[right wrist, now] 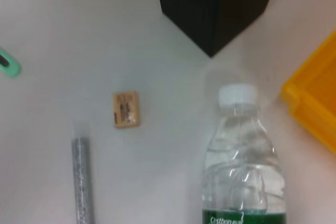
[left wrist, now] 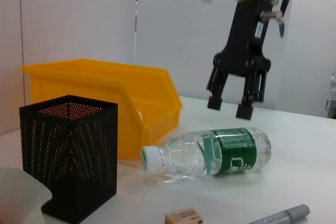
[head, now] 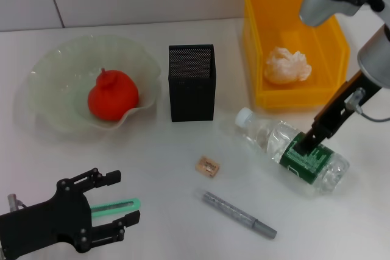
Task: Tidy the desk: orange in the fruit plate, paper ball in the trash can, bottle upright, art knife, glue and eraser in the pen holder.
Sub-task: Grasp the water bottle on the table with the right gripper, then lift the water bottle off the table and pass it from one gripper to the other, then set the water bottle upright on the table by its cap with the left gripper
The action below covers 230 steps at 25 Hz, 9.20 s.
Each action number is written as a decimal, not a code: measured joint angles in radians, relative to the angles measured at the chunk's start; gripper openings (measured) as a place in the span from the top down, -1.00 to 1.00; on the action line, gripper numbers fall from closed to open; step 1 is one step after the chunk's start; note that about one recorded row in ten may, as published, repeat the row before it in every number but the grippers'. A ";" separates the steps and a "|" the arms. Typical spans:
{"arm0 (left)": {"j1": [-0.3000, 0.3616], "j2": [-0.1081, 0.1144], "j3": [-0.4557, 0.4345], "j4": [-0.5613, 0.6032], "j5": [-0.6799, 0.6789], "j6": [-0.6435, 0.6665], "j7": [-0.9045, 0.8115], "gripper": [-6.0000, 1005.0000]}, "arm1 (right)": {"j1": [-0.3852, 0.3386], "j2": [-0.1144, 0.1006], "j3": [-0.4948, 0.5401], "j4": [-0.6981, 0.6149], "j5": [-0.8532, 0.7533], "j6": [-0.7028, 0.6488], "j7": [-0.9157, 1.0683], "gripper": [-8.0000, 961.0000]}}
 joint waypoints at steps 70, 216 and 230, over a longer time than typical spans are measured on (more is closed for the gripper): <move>-0.004 0.002 0.001 -0.022 0.000 0.007 0.033 -0.48 | -0.057 0.001 -0.120 0.232 0.062 0.222 -0.048 -0.60; -0.214 -0.002 0.084 -0.412 -0.434 0.293 -0.021 0.16 | -0.164 0.001 0.059 0.852 1.025 0.186 -1.352 -0.74; -0.184 0.006 0.080 -0.349 -0.434 0.282 -0.019 0.12 | -0.313 -0.007 0.177 0.694 1.016 0.122 -1.302 -0.74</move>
